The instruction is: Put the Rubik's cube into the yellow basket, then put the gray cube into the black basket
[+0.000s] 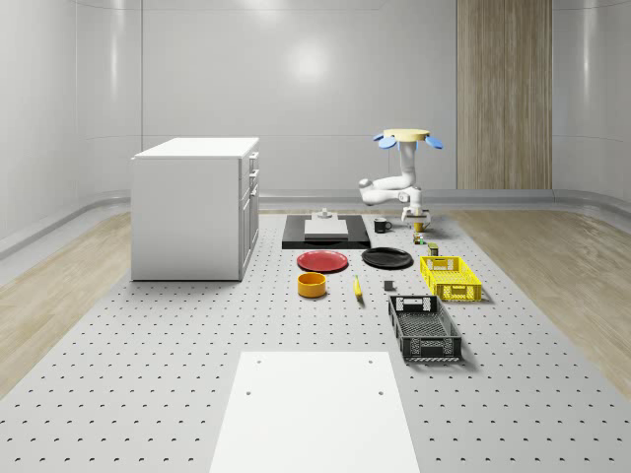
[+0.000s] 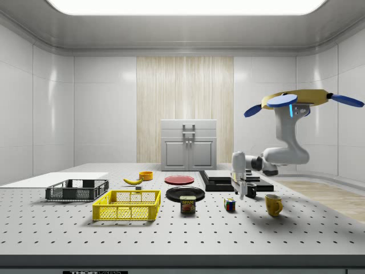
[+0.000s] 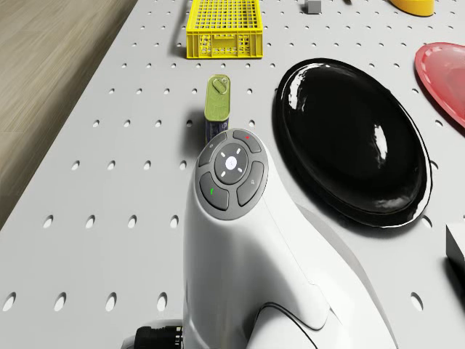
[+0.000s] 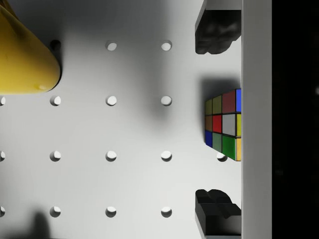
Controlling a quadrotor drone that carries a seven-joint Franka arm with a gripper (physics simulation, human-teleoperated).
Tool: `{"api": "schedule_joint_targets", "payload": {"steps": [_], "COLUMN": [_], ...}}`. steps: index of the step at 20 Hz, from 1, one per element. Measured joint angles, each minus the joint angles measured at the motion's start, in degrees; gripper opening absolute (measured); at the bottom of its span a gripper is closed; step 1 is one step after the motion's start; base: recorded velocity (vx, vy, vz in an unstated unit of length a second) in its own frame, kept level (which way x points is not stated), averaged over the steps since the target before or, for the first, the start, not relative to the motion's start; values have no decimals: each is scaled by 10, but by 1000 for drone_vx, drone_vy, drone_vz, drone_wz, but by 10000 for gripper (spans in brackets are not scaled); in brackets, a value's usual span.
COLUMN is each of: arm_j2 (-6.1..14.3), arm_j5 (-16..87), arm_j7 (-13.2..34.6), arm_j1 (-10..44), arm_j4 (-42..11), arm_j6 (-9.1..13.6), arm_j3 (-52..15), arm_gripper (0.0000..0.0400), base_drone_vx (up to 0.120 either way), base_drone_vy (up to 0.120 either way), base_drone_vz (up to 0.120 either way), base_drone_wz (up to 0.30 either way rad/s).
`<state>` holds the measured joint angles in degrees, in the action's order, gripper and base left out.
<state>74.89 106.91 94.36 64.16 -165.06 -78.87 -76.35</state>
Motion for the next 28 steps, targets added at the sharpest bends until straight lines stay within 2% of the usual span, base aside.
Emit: {"api": "schedule_joint_targets", "payload": {"steps": [10,15,28], "arm_j2": [20,31,56], "arm_j5": [-9,-7,55], "arm_j7": [5,6,3], "arm_j1": [5,7,12], "arm_j4": [1,3,19], "arm_j6": [-19,-30,-79], "arm_j3": [-4,0,71], "arm_gripper": [400,400,400], "base_drone_vx": [104,0,0], "base_drone_vy": [0,0,0], "base_drone_vz": [0,0,0], "base_drone_wz": [0,0,0]}}
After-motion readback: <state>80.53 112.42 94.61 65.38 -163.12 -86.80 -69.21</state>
